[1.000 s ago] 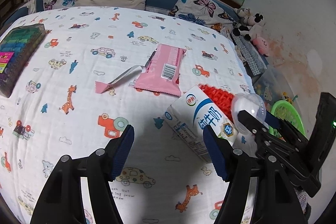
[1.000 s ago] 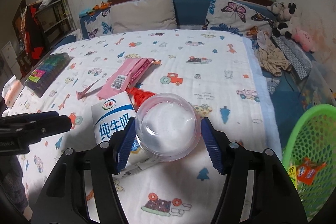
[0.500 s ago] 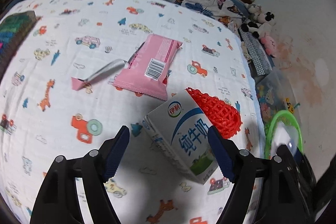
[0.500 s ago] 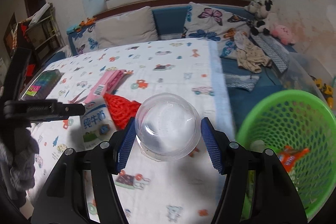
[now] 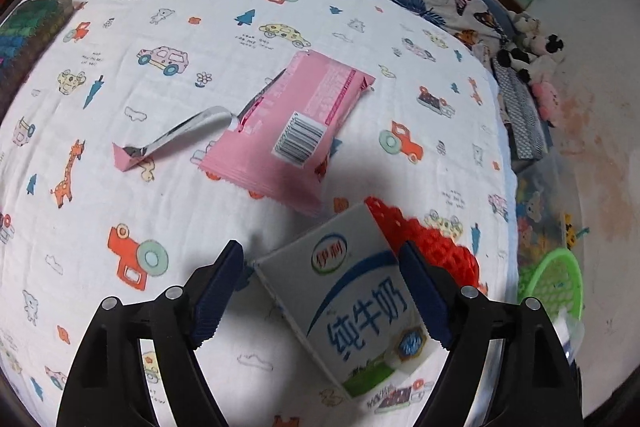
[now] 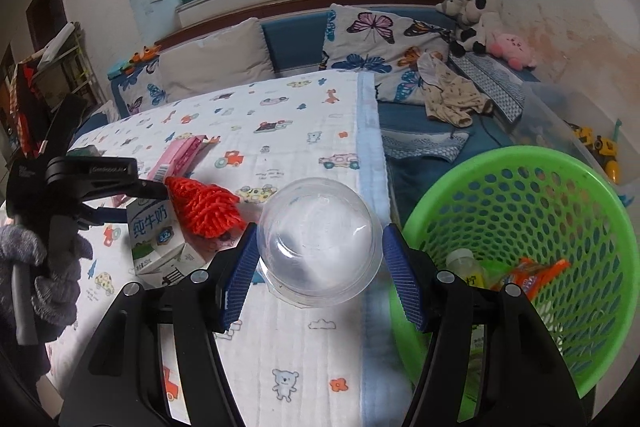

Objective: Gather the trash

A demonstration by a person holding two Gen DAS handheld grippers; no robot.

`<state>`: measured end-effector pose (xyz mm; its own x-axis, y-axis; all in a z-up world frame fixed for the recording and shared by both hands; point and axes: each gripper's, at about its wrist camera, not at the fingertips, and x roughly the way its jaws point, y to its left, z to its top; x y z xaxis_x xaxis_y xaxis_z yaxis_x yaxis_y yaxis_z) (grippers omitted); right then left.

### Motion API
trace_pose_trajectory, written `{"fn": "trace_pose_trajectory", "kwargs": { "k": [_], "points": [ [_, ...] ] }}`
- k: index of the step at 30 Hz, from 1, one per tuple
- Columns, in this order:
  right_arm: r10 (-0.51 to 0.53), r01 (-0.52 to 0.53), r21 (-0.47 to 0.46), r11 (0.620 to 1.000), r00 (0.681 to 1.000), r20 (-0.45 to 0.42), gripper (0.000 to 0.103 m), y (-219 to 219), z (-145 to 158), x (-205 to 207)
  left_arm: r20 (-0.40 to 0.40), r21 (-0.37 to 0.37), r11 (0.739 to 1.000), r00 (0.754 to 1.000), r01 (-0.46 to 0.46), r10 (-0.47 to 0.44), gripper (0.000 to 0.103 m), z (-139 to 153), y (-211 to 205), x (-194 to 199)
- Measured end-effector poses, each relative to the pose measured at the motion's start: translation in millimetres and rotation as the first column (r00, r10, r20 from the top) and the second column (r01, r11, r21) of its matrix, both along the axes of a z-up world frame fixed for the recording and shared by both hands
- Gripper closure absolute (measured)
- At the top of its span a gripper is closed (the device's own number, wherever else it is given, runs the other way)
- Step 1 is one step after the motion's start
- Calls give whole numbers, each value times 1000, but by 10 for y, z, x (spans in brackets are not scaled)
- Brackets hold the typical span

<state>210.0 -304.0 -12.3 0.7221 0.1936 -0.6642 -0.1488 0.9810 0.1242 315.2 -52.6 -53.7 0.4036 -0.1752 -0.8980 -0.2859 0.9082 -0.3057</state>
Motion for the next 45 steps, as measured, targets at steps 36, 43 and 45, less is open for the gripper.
{"fn": "trace_pose_trajectory", "kwargs": {
  "k": [36,43,45],
  "points": [
    [-137,137,-4,991,991,8,40,-658,125,-469,148,5,981,970,195,-193,58,435,-136,-506],
    [-152,152,25,988,988,-6,40,-729,77,-480,108,29,962,956,271,-272,34,248,-114,-531],
    [-153,153,28,988,988,-8,40,-733,68,-483,107,40,951,945,308,-310,28,204,-147,-533]
  ]
}}
